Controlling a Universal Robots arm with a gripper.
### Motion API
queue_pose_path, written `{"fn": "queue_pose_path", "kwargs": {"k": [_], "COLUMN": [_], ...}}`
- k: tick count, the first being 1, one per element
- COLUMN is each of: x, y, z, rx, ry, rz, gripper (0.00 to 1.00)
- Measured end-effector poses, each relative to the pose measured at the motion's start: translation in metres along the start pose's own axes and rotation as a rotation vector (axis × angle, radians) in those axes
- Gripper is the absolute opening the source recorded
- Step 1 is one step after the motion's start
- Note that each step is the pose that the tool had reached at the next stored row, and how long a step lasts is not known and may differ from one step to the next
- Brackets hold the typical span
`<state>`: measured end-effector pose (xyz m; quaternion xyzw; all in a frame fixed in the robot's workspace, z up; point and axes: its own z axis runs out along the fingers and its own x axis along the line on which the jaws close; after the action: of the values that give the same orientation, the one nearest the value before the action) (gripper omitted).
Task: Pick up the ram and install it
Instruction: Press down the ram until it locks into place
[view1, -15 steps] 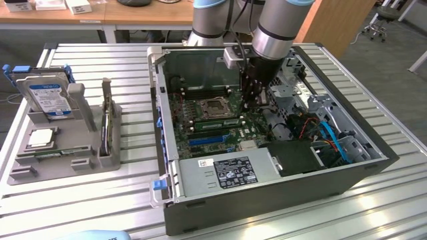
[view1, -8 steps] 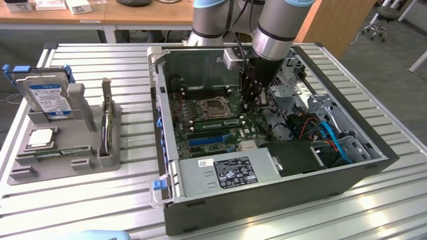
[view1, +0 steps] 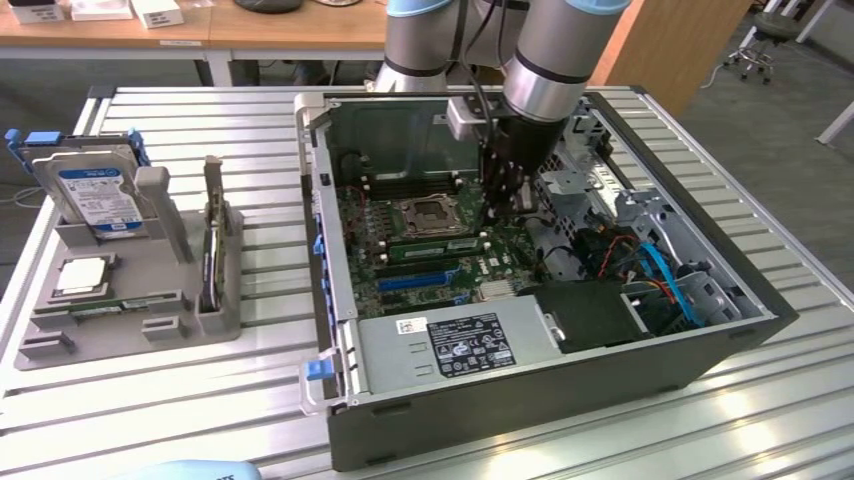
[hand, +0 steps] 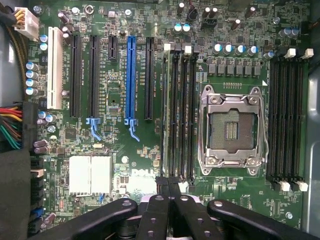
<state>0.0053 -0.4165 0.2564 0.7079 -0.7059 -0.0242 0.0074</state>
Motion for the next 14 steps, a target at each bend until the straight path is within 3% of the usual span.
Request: {"fn": "queue_pose_path", "kwargs": {"k": [14], "x": [0.0002], "y": [-0.0004], "z": [0.0082], "rx": [0.0000], "ry": [0.0000], "rz": [0.000], "gripper": [0.10]}}
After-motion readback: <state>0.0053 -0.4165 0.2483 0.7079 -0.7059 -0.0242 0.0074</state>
